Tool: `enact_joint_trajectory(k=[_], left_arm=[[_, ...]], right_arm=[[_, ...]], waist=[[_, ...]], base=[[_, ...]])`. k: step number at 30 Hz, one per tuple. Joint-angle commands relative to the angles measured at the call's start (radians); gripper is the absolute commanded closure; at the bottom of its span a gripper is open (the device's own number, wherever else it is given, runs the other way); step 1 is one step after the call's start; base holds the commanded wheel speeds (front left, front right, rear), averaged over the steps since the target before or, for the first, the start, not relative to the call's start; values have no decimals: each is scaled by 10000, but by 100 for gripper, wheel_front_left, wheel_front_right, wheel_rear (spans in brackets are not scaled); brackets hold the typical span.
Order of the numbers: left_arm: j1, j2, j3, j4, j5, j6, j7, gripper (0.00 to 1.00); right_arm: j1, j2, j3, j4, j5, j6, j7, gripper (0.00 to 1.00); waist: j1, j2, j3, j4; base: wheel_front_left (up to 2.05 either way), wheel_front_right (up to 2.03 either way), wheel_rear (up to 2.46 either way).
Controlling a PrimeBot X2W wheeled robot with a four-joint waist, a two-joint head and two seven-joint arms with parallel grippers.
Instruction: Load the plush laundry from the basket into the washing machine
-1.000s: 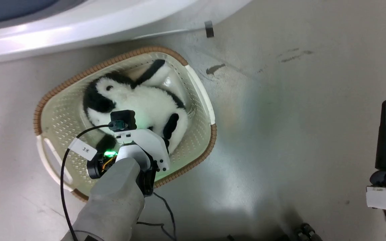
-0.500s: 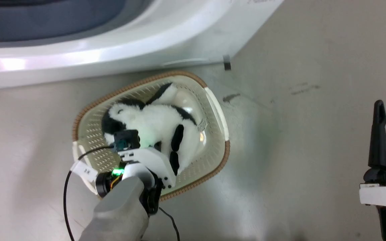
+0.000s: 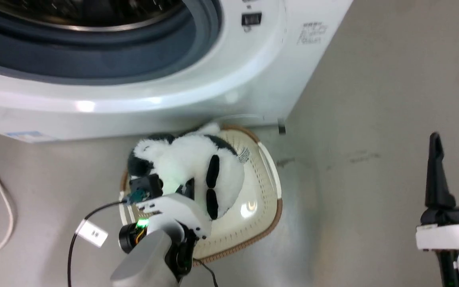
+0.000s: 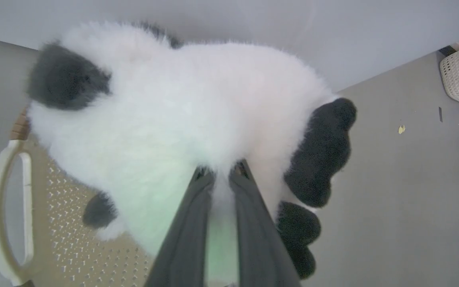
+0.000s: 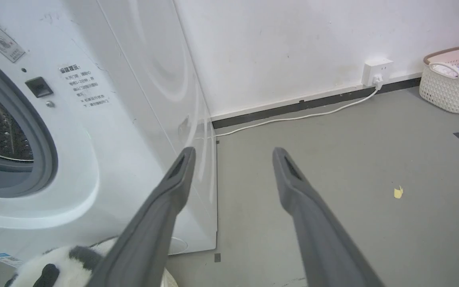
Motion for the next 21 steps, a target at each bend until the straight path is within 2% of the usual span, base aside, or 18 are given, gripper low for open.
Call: enact_joint_trajectory(k=[1, 13, 21], left_arm=[[357, 95, 227, -380, 230, 99, -84, 100], [2753, 418, 1463, -3292, 1638, 776, -86, 100], [3730, 862, 2074, -5589, 2491, 1438, -87, 100]], right_arm=[[159, 11, 7, 73, -13, -7, 25, 0], [823, 11, 69, 460, 147, -7, 30, 0], [1169, 11, 77, 614, 223, -7, 27, 0]], waist=[[1, 0, -642, 173], [1, 0, -2339, 428], [1, 0, -3046, 537]], base=[[0, 0, 0], [0, 0, 0], [0, 0, 0]])
